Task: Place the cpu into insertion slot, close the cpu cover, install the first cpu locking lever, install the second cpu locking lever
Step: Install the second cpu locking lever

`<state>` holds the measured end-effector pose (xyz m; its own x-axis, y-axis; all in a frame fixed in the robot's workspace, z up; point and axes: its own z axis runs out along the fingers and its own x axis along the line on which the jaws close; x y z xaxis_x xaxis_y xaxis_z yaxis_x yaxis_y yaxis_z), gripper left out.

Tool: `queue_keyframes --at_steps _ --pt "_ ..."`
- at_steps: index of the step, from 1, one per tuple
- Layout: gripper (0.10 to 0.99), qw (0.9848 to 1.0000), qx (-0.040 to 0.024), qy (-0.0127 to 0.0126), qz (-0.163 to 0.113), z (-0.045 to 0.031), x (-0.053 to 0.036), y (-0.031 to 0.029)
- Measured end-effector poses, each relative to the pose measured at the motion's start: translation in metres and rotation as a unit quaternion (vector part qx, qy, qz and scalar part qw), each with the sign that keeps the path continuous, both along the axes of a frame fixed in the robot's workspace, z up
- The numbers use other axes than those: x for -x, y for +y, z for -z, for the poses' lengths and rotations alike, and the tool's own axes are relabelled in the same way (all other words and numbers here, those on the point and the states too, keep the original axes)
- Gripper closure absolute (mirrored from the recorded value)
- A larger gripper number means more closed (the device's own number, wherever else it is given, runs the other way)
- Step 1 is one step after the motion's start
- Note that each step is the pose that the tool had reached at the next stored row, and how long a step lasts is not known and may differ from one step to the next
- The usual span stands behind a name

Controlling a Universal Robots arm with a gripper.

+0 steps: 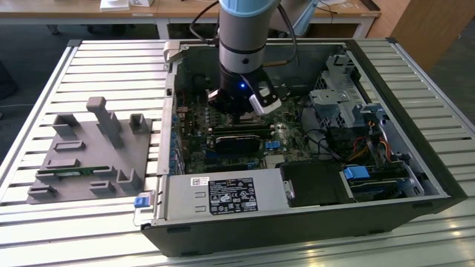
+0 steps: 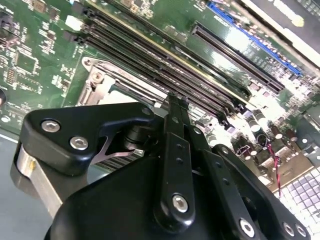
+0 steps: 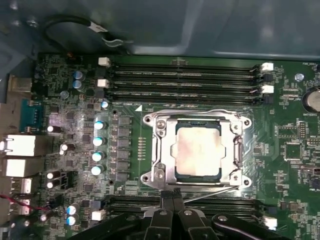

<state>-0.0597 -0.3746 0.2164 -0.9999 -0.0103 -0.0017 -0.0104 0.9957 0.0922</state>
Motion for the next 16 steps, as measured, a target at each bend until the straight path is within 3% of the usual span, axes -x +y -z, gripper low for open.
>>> queue_keyframes --at_steps 6,10,16 --pt "0.98 1.0 -0.0016 0.0001 0.0 0.0053 0.0028 -0.0002" --pt "0.98 1.0 -0.0053 0.0 0.0 0.0055 0.0028 -0.0035" --pt "0.98 0.9999 -0.0168 0.0 0.0 0.0054 0.0066 -0.0078"
